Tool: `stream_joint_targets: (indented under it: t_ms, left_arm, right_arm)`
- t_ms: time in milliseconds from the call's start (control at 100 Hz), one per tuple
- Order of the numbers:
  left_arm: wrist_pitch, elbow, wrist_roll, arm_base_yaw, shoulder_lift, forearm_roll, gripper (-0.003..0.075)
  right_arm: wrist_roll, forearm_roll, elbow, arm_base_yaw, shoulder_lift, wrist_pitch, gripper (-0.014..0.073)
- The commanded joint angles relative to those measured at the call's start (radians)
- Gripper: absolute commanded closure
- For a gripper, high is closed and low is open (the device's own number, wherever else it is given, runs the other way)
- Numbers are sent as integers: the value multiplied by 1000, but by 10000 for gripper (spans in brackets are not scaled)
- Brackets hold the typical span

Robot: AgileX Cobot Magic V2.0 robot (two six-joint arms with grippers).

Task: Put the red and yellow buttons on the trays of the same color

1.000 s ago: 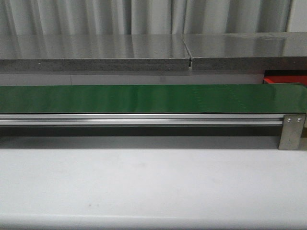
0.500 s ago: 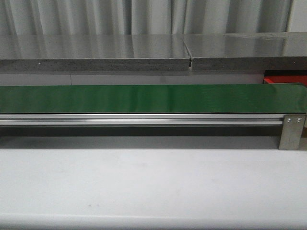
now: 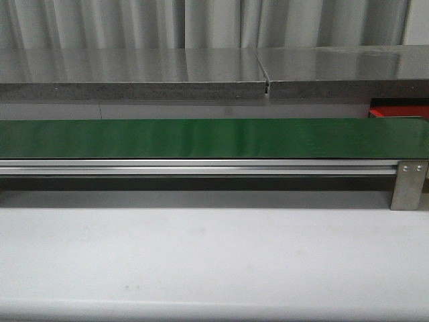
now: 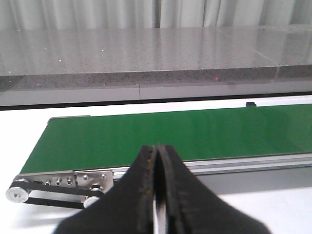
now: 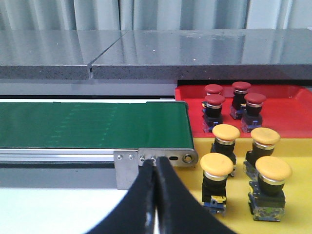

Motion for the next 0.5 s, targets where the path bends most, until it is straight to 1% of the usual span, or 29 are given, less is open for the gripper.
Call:
stream_joint_targets:
  t_ms: [0,170,390,440,490]
  left_arm:
    - [-148,13,-29,-5,4,32,741]
    - [-156,77,-29,28,-74,25,741]
    - [-154,169,-29,144,-222,0,741]
    - [-75,167,-29,161,-255,-12,741]
    - [-41,167,-29,174,-285,-24,741]
  right_arm:
    - [-2,-10,-23,-4,-15,-88,712]
    - [-2,-10,-23,-4,-15,-88,712]
    - [-2,-10,-23,-4,-15,-88,712]
    - [-2,-10,-23,-4,-15,-88,712]
    - [-2,-10,-23,-4,-15,-88,712]
